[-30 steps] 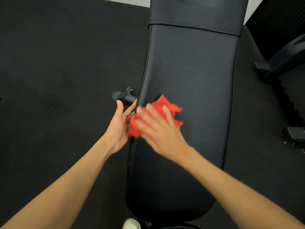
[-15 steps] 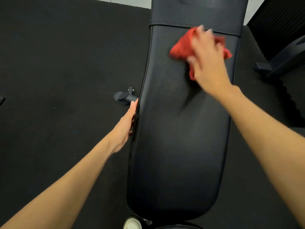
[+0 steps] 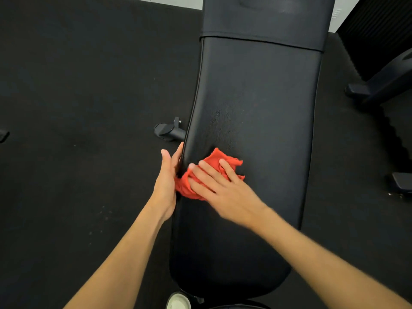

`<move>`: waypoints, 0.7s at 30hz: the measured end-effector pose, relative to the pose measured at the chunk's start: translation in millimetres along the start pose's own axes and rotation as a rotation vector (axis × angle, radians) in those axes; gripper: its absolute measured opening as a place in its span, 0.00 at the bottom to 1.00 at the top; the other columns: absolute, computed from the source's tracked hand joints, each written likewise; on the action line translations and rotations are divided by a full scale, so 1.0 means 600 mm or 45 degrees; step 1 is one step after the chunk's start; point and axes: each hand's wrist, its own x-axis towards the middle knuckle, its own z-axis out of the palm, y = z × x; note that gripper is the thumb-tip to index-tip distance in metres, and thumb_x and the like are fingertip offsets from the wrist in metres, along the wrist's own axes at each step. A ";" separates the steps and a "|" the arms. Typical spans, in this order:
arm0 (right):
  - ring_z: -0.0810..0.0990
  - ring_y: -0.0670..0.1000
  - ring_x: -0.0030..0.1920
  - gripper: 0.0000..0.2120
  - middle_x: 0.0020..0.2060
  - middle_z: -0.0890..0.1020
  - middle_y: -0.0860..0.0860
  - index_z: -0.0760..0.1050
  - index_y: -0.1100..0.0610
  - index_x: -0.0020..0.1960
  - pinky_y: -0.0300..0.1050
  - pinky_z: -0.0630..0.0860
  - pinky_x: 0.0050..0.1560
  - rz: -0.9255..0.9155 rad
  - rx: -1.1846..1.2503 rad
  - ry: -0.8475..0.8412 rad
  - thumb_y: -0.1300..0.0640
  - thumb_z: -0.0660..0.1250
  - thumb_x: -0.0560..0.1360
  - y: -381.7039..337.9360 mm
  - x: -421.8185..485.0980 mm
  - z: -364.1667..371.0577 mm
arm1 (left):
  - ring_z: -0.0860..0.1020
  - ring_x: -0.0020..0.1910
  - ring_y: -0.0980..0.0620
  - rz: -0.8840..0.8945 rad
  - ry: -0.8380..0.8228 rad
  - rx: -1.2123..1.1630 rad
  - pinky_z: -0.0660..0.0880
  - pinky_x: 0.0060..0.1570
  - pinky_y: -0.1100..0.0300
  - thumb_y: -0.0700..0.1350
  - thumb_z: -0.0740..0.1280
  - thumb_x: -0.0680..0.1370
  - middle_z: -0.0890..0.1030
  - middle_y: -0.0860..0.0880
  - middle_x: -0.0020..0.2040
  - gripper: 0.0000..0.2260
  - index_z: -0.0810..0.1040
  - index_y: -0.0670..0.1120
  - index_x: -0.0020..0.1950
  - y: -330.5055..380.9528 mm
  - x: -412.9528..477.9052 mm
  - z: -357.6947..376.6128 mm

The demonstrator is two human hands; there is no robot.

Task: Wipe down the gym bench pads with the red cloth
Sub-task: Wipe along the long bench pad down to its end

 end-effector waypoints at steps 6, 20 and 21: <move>0.60 0.58 0.75 0.31 0.76 0.59 0.58 0.54 0.57 0.75 0.61 0.59 0.69 0.225 -0.164 0.046 0.61 0.57 0.73 0.224 0.052 -0.075 | 0.79 0.51 0.73 -0.022 -0.040 0.032 0.77 0.44 0.72 0.64 0.47 0.83 0.82 0.70 0.54 0.20 0.68 0.66 0.72 -0.001 0.001 0.005; 0.56 0.58 0.76 0.25 0.77 0.58 0.56 0.62 0.56 0.75 0.64 0.54 0.72 0.727 0.340 0.274 0.56 0.57 0.78 0.023 0.069 -0.041 | 0.76 0.58 0.71 -0.009 -0.018 0.064 0.73 0.53 0.70 0.66 0.42 0.83 0.80 0.66 0.60 0.27 0.66 0.60 0.76 0.000 -0.004 0.001; 0.56 0.58 0.76 0.26 0.76 0.59 0.55 0.62 0.55 0.75 0.64 0.54 0.72 0.616 0.315 0.212 0.57 0.60 0.76 -0.011 0.045 -0.026 | 0.77 0.58 0.70 0.005 -0.022 0.065 0.74 0.52 0.72 0.65 0.42 0.83 0.81 0.64 0.61 0.27 0.67 0.58 0.76 0.001 -0.004 0.000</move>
